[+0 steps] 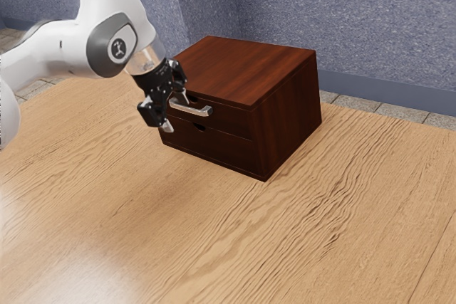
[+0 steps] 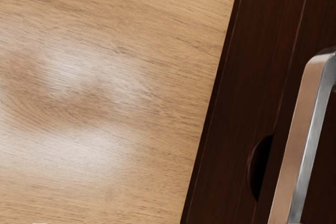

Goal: Pull the drawer handle with one arm to open the drawer

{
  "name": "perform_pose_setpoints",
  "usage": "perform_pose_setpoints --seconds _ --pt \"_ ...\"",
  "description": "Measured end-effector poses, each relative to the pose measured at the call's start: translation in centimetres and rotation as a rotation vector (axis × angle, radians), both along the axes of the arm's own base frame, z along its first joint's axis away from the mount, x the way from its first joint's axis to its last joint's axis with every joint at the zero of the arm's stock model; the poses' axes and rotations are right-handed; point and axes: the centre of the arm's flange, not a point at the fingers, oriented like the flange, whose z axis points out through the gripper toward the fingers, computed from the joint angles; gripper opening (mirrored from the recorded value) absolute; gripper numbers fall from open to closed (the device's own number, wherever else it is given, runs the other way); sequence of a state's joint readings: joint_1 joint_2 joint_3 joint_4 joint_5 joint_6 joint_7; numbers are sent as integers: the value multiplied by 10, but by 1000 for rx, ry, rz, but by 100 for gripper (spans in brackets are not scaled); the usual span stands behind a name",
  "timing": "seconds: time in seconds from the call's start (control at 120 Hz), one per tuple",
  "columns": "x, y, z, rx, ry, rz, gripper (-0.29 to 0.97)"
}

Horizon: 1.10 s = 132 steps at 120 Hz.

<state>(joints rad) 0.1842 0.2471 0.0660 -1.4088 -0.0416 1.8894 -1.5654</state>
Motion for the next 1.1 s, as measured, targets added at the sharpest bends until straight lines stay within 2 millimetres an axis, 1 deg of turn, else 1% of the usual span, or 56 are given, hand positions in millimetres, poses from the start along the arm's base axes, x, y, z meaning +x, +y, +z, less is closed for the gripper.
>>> perform_pose_setpoints --seconds 0.133,0.275,0.417,0.767,0.9,1.0,1.1 --pt "4 -1 -2 4 -20 -3 55" --pt "7 -1 -2 5 -38 -3 44" --pt "13 -6 -6 8 -57 -11 38" --pt "19 -6 -12 -5 -89 -18 34" --pt "19 -4 -23 -25 -85 -20 33" --pt "18 -3 -23 -28 -94 -24 28" --pt "17 -3 -21 -27 -101 -32 18"
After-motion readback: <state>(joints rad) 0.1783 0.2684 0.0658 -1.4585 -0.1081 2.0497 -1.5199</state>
